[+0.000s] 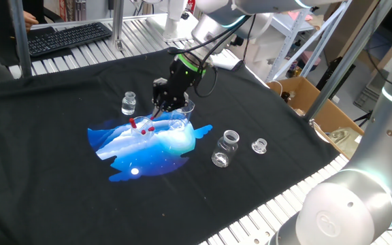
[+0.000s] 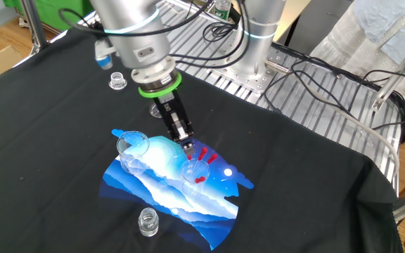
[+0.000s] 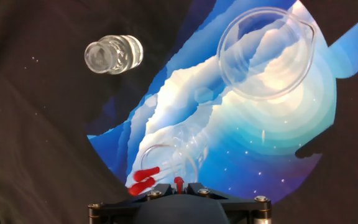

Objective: Transfer liquid using a dropper

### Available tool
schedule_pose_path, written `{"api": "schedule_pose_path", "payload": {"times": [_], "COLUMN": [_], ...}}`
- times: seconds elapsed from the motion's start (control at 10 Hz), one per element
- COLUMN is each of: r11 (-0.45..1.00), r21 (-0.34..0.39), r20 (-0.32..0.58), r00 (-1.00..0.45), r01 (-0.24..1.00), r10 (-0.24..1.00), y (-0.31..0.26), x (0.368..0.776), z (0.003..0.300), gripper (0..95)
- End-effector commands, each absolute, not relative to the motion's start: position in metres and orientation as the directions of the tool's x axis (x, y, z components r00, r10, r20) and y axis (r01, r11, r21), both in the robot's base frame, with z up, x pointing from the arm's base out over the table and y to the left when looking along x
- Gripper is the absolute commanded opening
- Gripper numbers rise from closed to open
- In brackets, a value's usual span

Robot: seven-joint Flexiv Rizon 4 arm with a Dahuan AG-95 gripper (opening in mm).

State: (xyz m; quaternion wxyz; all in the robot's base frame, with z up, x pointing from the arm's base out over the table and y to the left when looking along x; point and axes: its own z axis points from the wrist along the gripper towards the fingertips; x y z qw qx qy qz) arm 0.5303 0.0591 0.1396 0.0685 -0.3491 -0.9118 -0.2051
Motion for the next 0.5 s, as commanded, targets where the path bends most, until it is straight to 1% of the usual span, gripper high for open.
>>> {"api": "schedule_pose_path", "payload": {"times": [0.1, 0.3, 0.5], "r11": [0.701, 0.732, 0.769], "r21": [0.3, 0.257, 0.19], "r20": [0.233, 0.203, 0.173], "r00": [-0.763, -0.775, -0.792], "r01": [0.646, 0.632, 0.61], "r10": [0.603, 0.598, 0.586], "y": [0.06, 0.059, 0.059], "x": [0.532, 0.533, 0.534], "z": [0.149, 0.162, 0.175], "gripper": [0.0, 0.0, 0.0]}}
